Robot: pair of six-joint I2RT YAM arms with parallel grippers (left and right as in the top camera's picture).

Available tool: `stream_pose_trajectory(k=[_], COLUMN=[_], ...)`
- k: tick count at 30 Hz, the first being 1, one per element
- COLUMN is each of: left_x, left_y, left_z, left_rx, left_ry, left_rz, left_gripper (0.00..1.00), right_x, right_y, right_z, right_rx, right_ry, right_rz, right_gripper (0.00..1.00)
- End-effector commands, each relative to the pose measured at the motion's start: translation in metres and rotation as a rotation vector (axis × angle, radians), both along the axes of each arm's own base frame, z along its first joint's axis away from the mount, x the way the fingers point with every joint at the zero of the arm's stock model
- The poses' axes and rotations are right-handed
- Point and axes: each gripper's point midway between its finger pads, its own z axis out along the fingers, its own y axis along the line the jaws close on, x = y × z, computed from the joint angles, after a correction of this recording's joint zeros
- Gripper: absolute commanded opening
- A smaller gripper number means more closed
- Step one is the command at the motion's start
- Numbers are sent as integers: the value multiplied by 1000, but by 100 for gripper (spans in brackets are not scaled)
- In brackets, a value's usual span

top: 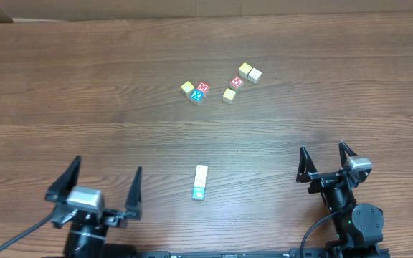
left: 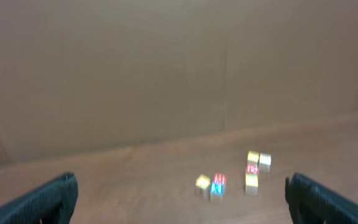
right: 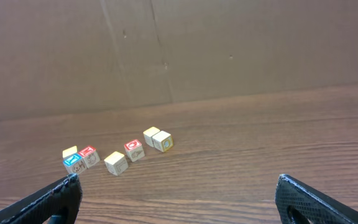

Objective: Flip 5 blocks

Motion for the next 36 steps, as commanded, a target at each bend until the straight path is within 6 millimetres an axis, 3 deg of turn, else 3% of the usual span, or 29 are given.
stream_pose_trajectory(k=[1,7,16,25,31,36], left_x=[10,39,65,72,74,75], left_y=[-11,-17,-11,3,15,22], left_z=[-31,-71,-118,-140,-185,-185], left_rx=[32,-31,-44,-47,-30,-19], left_ry=[-36,-75,-103,-76,107,104], left_rz=[-59,-86,-36,47,107,136], left_gripper=[100,100,100,100,100,100], right_x=[0,0,0,0,0,0], right_y=[-1,-1,-1,-1,-1,-1], right_z=[-1,-1,-2,-2,-1,-1], right_rx=[-13,-13,-14,-14,-13,-13], right_ry=[-8,-8,-7,-7,-8,-8], right_rz=[-2,-2,-2,-2,-2,-2], right_gripper=[100,100,100,100,100,100])
